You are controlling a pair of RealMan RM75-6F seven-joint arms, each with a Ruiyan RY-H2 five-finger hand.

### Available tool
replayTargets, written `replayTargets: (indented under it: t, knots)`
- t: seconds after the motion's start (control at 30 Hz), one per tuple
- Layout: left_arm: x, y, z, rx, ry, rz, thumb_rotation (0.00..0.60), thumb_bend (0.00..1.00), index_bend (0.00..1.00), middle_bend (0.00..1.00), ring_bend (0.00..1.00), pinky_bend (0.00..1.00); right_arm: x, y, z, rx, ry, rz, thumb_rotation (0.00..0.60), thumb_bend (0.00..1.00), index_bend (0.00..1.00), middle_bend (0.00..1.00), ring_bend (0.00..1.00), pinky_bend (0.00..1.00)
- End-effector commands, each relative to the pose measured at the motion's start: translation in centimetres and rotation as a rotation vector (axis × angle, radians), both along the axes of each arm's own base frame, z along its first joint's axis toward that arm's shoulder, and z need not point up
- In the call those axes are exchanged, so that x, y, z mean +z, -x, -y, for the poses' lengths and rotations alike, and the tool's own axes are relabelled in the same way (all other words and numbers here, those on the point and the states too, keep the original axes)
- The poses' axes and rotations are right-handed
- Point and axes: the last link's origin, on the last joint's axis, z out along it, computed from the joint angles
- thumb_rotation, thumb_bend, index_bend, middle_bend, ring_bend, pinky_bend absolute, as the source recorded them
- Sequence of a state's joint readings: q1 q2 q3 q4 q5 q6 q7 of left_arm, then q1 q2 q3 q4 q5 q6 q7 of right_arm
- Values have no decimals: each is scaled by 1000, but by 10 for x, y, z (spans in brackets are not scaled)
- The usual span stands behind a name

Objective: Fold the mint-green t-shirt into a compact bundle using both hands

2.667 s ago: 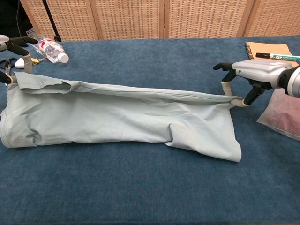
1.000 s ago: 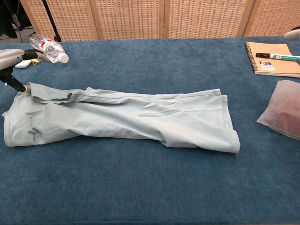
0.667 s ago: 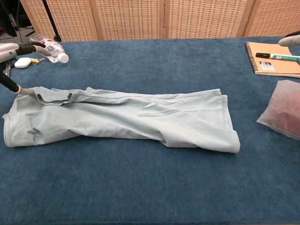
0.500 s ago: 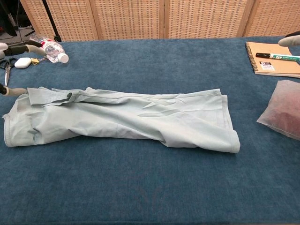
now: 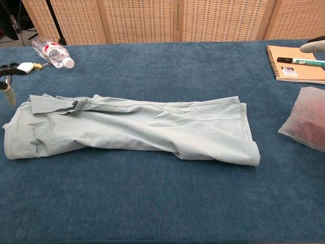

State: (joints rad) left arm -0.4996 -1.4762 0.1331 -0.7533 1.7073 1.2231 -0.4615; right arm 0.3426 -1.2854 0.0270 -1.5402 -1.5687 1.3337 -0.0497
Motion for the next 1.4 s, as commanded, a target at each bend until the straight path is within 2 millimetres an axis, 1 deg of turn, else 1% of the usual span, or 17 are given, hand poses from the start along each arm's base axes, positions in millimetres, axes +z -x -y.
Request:
replayTargets:
  t: [0.03, 0.37, 0.53, 0.6, 0.73, 0.77, 0.83, 0.97, 1.13, 1.4]
  knots:
    - [-9, 1, -6, -1, 12, -33, 600, 394, 450, 0, 0, 0, 1, 0, 0, -2, 3, 1, 600, 363, 0, 0, 0, 0]
    - [-25, -2, -13, -9, 33, -76, 600, 394, 478, 0, 0, 0, 1, 1, 1, -4, 7, 0, 600, 363, 0, 0, 0, 0]
    - [-27, -2, -15, -10, 40, -99, 600, 375, 481, 0, 0, 0, 1, 2, 1, -7, 9, 1, 600, 363, 0, 0, 0, 0]
    - [-27, -1, -16, -15, 41, -112, 600, 352, 481, 0, 0, 0, 1, 2, 1, -8, 9, 3, 600, 363, 0, 0, 0, 0]
    - [-25, -1, -16, -8, 61, -120, 600, 210, 427, 0, 0, 0, 2, 2, 1, -10, 11, 4, 600, 363, 0, 0, 0, 0]
    - [-25, 0, -16, -9, 62, -125, 600, 189, 421, 0, 0, 0, 2, 2, 1, -11, 12, 5, 600, 363, 0, 0, 0, 0]
    - [-24, 0, -17, -12, 58, -138, 600, 177, 420, 0, 0, 0, 2, 1, 1, -11, 13, 6, 600, 363, 0, 0, 0, 0]
    - [-24, 0, -18, -11, 52, -147, 600, 177, 420, 0, 0, 0, 2, 1, 0, -10, 13, 7, 600, 370, 0, 0, 0, 0]
    - [-26, 0, -20, -8, 54, -160, 600, 178, 420, 0, 0, 0, 1, 0, 0, -9, 11, 6, 600, 410, 0, 0, 0, 0]
    - [-33, -6, -23, -20, 49, -157, 600, 205, 420, 0, 0, 0, 1, 0, 0, -9, 13, 10, 600, 414, 0, 0, 0, 0]
